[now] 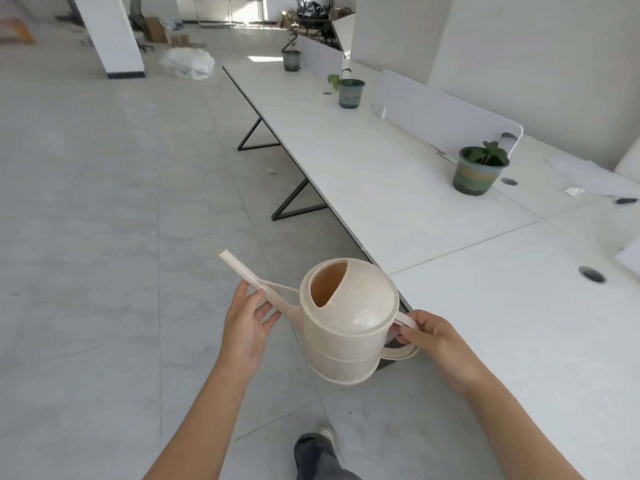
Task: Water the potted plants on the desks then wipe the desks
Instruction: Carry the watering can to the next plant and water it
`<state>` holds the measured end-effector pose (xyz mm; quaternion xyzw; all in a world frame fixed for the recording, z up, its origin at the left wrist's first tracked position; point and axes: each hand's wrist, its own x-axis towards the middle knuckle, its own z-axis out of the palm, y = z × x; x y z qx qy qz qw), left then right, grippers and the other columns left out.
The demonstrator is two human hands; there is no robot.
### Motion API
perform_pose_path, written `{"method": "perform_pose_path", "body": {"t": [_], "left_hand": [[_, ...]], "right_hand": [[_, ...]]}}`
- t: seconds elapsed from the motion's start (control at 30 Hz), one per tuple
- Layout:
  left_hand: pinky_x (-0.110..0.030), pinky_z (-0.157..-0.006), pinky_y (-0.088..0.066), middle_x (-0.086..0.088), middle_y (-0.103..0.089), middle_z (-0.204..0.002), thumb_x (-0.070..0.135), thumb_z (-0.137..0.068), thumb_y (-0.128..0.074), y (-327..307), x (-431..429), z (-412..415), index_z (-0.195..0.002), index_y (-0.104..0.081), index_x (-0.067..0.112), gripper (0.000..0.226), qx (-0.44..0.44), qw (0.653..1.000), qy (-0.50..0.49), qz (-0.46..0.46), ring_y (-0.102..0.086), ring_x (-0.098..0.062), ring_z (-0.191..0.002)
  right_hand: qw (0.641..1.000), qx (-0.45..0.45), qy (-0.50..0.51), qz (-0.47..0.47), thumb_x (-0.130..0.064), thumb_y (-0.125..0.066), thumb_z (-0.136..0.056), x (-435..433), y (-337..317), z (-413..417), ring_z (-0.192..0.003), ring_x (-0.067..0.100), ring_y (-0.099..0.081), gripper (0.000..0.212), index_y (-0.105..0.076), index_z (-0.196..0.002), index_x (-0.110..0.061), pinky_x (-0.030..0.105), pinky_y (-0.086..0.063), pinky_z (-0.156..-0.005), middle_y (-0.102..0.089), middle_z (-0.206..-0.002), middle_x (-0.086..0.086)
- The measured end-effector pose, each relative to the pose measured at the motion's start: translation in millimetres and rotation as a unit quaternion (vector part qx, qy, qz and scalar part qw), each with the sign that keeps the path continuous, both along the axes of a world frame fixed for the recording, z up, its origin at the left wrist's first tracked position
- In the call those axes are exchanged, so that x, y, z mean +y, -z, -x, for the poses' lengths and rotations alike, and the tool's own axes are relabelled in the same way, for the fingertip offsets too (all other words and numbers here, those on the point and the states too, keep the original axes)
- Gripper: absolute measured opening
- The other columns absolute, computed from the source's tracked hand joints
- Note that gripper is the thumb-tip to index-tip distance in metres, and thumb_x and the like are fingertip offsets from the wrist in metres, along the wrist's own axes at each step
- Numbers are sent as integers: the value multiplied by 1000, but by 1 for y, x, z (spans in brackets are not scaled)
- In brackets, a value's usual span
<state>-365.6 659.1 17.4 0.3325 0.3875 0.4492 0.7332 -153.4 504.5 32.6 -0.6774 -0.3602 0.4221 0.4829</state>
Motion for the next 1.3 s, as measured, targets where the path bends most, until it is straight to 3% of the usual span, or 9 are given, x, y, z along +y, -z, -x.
{"method": "perform_pose_path", "body": {"t": [0.1, 0.27, 0.43, 0.57, 0.73, 0.83, 0.97, 1.1, 1.3], "left_hand": [[-38, -89, -50, -15, -57, -122, 10, -92, -47, 3, 42, -19, -138, -39, 15, 46, 12, 1000, -8, 5, -57, -29, -114], [-38, -91, -48, -13, -59, -118, 8, -93, -46, 2, 102, -53, -138, -39, 15, 47, 10, 999, -38, 4, -57, -28, -114], [-42, -99, -44, -11, -58, -122, 11, -94, -46, 4, 155, -78, -138, -40, 19, 45, 42, 998, -48, 15, -55, -27, -116], [-41, -95, -44, -1, -60, -113, 16, -95, -46, 11, 210, -101, -137, -39, 25, 43, 68, 997, -29, 4, -57, -23, -110], [-45, -98, -42, 0, -60, -110, 15, -95, -46, 22, 294, -139, -129, -44, 27, 37, 77, 996, 34, 9, -56, -22, -109], [-47, -102, -40, -5, -58, -114, 14, -94, -44, 22, 352, -165, -133, -44, 24, 40, 73, 993, 93, 1, -55, -23, -113], [-45, -102, -39, -2, -60, -104, 13, -95, -42, 10, 414, -202, -121, -51, 25, 30, 64, 983, 174, -17, -56, -21, -110], [-41, -95, -41, 3, -63, -107, 12, -95, -41, 6, 454, -247, -105, -57, 38, 32, 51, 966, 250, -30, -57, -17, -103], [-42, -95, -41, 3, -56, -110, 15, -94, -45, 19, 463, -314, -128, -47, 31, 38, 42, 945, 325, 1, -53, -20, -111]], "right_hand": [[1000, -3, 0, -6, -20, -57, -72, 51, -1, -30, -71, 16, -48, 6, -60, -71, -14, 28, -33, -69, -61, -63, -9], [1000, 5, -1, -15, -20, -55, -64, 128, -3, -66, -72, 19, -42, 7, -58, -65, -14, 32, -28, -69, -51, -64, 1], [1000, 25, -3, -6, -19, -55, -63, 185, -1, -90, -67, 17, -41, 5, -58, -62, -14, 30, -29, -65, -51, -60, -3], [999, 33, 6, 6, -19, -56, -63, 231, 9, -105, -68, 17, -44, 9, -60, -67, -11, 29, -31, -66, -54, -63, -2], [997, 48, 51, 26, -17, -56, -61, 289, 20, -123, -64, 8, -54, 12, -63, -70, -14, 25, -37, -65, -63, -64, -8], [992, 49, 111, 21, -16, -56, -61, 328, 23, -133, -71, 13, -53, 12, -62, -71, -12, 26, -36, -69, -65, -67, -7], [978, 61, 199, 11, -16, -56, -62, 363, 23, -139, -72, 14, -53, 17, -63, -75, -8, 27, -35, -70, -65, -62, -12], [958, 64, 279, 4, -17, -56, -63, 384, 19, -144, -74, 15, -53, 15, -64, -74, -11, 28, -35, -73, -64, -64, -11], [929, 67, 364, 4, -18, -55, -63, 379, 12, -163, -80, 17, -55, 16, -62, -75, -10, 31, -35, -77, -69, -67, -11]]}}
